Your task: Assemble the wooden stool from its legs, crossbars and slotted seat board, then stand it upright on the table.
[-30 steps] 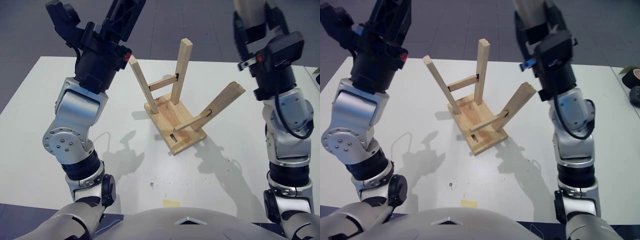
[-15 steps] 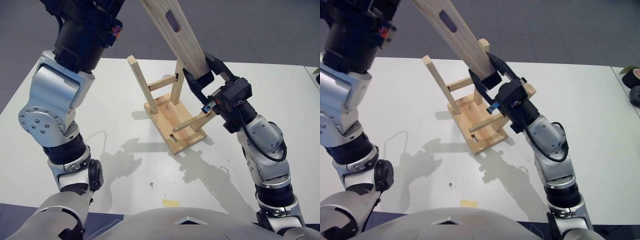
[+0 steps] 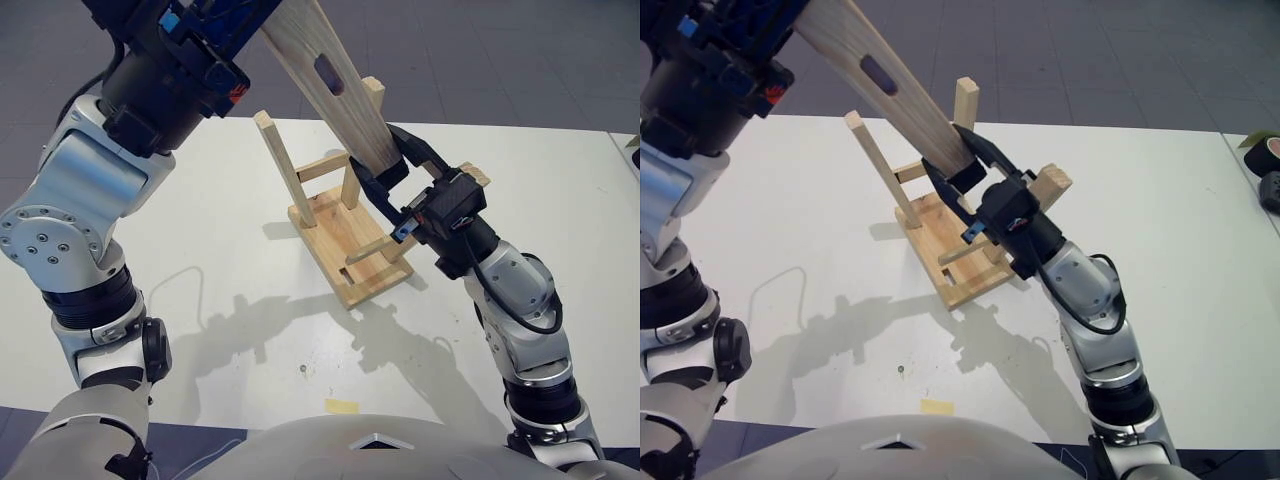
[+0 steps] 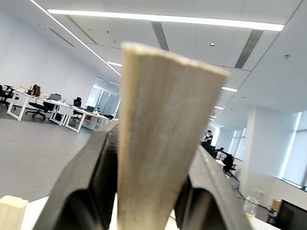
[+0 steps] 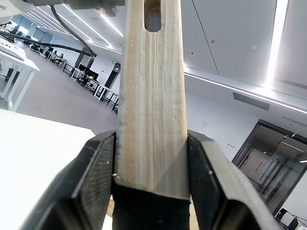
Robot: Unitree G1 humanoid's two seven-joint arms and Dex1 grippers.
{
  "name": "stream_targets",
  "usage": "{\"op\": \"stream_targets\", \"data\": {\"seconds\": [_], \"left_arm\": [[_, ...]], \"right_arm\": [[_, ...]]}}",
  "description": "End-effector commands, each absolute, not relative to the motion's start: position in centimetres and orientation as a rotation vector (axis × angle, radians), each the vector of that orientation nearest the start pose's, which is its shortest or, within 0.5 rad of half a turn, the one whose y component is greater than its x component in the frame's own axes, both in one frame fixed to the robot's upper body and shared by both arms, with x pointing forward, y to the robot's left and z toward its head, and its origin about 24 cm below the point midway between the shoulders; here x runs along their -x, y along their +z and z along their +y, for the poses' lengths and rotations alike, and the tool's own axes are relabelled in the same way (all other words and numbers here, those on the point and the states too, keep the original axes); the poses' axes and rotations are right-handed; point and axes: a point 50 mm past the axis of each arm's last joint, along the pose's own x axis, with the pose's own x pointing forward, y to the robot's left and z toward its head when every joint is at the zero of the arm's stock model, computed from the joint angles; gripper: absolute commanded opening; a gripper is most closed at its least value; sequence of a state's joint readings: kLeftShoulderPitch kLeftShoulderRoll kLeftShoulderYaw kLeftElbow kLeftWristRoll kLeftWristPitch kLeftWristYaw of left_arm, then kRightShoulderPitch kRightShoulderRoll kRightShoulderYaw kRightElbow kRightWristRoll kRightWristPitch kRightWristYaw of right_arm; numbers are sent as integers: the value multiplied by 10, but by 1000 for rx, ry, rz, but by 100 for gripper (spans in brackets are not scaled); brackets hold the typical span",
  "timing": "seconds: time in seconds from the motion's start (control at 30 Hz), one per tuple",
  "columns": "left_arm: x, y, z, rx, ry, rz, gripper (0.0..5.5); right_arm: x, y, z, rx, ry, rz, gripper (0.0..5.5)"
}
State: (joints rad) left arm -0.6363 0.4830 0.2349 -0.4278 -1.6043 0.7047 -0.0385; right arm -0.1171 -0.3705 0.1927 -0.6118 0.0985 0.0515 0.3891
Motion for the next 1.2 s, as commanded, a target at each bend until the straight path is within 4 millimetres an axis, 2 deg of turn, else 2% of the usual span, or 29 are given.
{"op": "stream_targets", "data": {"seconds": [0.03, 0.07, 0.17, 0.27, 0.33, 0.4, 0.5, 0.53, 0.57, 0.6, 0.7, 0.8, 0.9, 0.97, 1.03, 1.2], "left_arm": [[-248, 292, 143, 691, -1047, -306, 109], [-249, 295, 145, 706, -1035, -329, 109], [-263, 309, 162, 729, -856, -421, 103], [-280, 322, 194, 695, -593, -524, 103], [-281, 330, 213, 641, -487, -595, 103], [-277, 336, 223, 583, -440, -648, 103], [-279, 340, 233, 364, -329, -660, 103], [-282, 339, 227, 185, -308, -643, 103], [-284, 339, 213, 88, -355, -646, 103], [-284, 343, 197, 70, -425, -671, 103], [-275, 385, 146, 248, -714, -809, 103], [-261, 427, 116, 398, -914, -914, 103], [-244, 456, 95, 500, -1085, -984, 103], [-234, 468, 85, 535, -1170, -1017, 103], [-227, 476, 79, 564, -1227, -1044, 103], [-216, 486, 76, 615, -1292, -1088, 103]], "right_arm": [[-217, 184, -109, 354, 698, -580, 207], [-217, 184, -109, 355, 688, -577, 244], [-220, 182, -111, 343, 659, -560, 282], [-229, 186, -124, 280, 553, -543, 335], [-242, 205, -143, 187, 420, -573, 370], [-253, 230, -166, 117, 292, -627, 404], [-265, 262, -211, 108, 81, -678, 454], [-269, 263, -226, 161, 14, -656, 473], [-271, 259, -236, 208, -25, -618, 487], [-273, 252, -244, 240, -51, -570, 504], [-279, 207, -250, 250, -65, -366, 540], [-274, 171, -241, 234, -40, -233, 540], [-269, 152, -229, 252, 54, -148, 540], [-266, 145, -221, 238, 121, -105, 540], [-264, 139, -211, 239, 208, -69, 540], [-242, 126, -180, 242, 501, 5, 540]]}}
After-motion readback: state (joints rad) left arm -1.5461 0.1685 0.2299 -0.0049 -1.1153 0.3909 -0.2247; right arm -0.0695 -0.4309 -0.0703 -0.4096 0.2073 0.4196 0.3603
